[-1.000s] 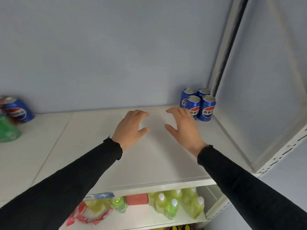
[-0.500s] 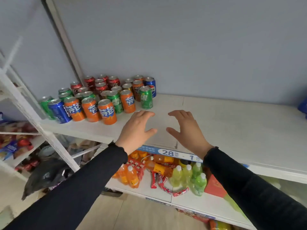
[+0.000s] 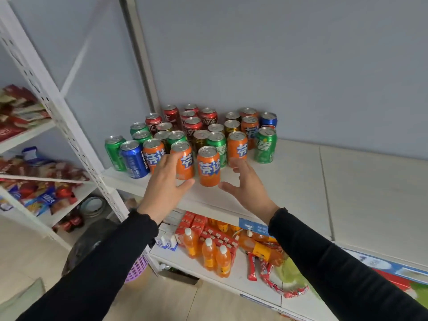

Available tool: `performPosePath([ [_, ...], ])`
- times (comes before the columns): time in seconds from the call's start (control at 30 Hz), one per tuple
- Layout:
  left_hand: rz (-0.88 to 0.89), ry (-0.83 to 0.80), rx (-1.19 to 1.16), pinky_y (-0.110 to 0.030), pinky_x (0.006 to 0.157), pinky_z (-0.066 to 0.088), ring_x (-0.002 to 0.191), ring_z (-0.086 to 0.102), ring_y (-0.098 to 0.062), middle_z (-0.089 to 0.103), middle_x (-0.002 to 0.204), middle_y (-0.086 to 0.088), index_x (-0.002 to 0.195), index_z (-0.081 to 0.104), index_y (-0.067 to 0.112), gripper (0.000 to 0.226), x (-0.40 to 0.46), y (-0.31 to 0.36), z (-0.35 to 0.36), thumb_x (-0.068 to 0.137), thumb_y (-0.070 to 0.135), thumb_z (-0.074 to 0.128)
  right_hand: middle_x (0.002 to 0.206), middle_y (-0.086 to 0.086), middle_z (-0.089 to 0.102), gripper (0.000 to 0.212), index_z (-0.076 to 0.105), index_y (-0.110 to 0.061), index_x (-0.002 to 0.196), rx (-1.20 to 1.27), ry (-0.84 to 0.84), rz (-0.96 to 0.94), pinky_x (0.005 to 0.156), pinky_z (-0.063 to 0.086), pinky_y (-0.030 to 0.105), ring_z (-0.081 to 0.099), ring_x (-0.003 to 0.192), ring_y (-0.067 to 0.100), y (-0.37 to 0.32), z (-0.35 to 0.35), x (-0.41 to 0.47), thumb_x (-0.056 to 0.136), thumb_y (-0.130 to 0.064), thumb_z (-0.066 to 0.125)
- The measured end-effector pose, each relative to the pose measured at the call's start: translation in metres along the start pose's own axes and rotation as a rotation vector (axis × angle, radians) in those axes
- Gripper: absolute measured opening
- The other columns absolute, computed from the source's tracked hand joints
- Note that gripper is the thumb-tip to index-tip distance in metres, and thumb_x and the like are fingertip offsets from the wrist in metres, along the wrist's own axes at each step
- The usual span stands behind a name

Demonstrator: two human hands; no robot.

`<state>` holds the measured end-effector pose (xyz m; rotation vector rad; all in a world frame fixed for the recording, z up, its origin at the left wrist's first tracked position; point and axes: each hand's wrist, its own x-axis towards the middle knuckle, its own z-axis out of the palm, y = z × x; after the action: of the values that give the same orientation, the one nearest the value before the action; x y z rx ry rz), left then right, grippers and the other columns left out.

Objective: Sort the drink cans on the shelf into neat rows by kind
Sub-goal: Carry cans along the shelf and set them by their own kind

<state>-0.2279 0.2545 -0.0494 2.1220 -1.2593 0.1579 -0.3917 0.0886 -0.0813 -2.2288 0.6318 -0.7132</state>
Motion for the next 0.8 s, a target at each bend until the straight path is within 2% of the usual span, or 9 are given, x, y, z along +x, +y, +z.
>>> performPosePath([
  [0.13, -0.093, 0.006, 0.062, -0.041, 0.106, 0.044, 0.130, 0.048, -0.027, 0.042, 0.143, -0.007, 0.147, 0.032, 0.019, 0.083, 0.027, -0.036, 0.007, 0.081, 0.030, 0.080, 0.137, -0.003, 0.051, 0.082, 0.037, -0.020, 0.143, 0.135, -0.026, 0.098, 0.090, 0.040, 0.025, 0.052, 0.116, 0.013, 0.001, 0.030, 0.025, 0.077, -0.031, 0.084],
  [0.23, -0.124, -0.012, 0.057, -0.044, 0.103, 0.046, 0.131, 0.050, -0.029, 0.043, 0.148, -0.012, 0.150, 0.026, 0.019, 0.088, 0.040, -0.052, 0.017, 0.081, 0.032, 0.079, 0.134, -0.003, 0.055, 0.084, 0.037, -0.021, 0.142, 0.185, -0.009, 0.143, 0.091, 0.045, 0.025, 0.056, 0.116, 0.012, 0.002, 0.047, 0.037, 0.074, -0.032, 0.086],
  [0.33, -0.108, -0.038, 0.009, -0.045, 0.101, 0.048, 0.128, 0.054, -0.027, 0.049, 0.147, -0.009, 0.151, 0.021, 0.021, 0.090, 0.048, -0.060, 0.028, 0.082, 0.039, 0.077, 0.125, -0.009, 0.058, 0.079, 0.040, -0.023, 0.136, 0.214, 0.039, 0.209, 0.081, 0.047, 0.009, 0.058, 0.102, -0.007, 0.001, 0.059, 0.043, 0.073, -0.029, 0.087],
  [0.43, -0.106, -0.002, -0.048, -0.040, 0.099, 0.047, 0.129, 0.053, -0.025, 0.050, 0.147, -0.007, 0.152, 0.020, 0.020, 0.092, 0.050, -0.059, 0.036, 0.083, 0.045, 0.075, 0.114, -0.017, 0.061, 0.068, 0.043, -0.026, 0.127, 0.266, 0.049, 0.239, 0.075, 0.046, 0.004, 0.059, 0.095, -0.018, 0.000, 0.063, 0.042, 0.075, -0.020, 0.087],
  [0.5, -0.055, -0.042, -0.124, -0.038, 0.096, 0.047, 0.127, 0.053, -0.024, 0.051, 0.144, -0.007, 0.150, 0.022, 0.019, 0.092, 0.060, -0.067, 0.041, 0.081, 0.044, 0.077, 0.112, -0.018, 0.063, 0.065, 0.046, -0.025, 0.126, 0.275, 0.142, 0.308, 0.075, 0.047, 0.005, 0.060, 0.093, -0.018, -0.005, 0.073, 0.043, 0.075, -0.020, 0.086],
  [0.63, -0.009, -0.019, -0.207, -0.034, 0.094, 0.047, 0.122, 0.057, -0.024, 0.055, 0.137, -0.006, 0.143, 0.030, 0.021, 0.083, 0.060, -0.068, 0.037, 0.079, 0.038, 0.081, 0.107, -0.023, 0.063, 0.066, 0.049, -0.027, 0.127, 0.282, 0.192, 0.356, 0.073, 0.047, 0.004, 0.059, 0.090, -0.020, -0.013, 0.075, 0.039, 0.074, -0.024, 0.087],
  [0.73, 0.065, -0.077, -0.276, -0.026, 0.088, 0.044, 0.118, 0.059, -0.021, 0.057, 0.136, -0.003, 0.142, 0.032, 0.023, 0.083, 0.062, -0.067, 0.035, 0.078, 0.040, 0.082, 0.108, -0.021, 0.066, 0.070, 0.050, -0.030, 0.131, 0.272, 0.307, 0.391, 0.077, 0.052, 0.011, 0.062, 0.096, -0.011, -0.019, 0.067, 0.026, 0.072, -0.031, 0.088],
  [0.8, 0.116, -0.115, -0.324, -0.024, 0.083, 0.043, 0.113, 0.061, -0.020, 0.058, 0.136, -0.002, 0.142, 0.032, 0.025, 0.083, 0.063, -0.054, 0.035, 0.077, 0.043, 0.082, 0.108, -0.018, 0.068, 0.065, 0.053, -0.028, 0.128, 0.256, 0.392, 0.407, 0.080, 0.055, 0.018, 0.063, 0.098, -0.004, -0.015, 0.055, 0.015, 0.073, -0.031, 0.087],
])
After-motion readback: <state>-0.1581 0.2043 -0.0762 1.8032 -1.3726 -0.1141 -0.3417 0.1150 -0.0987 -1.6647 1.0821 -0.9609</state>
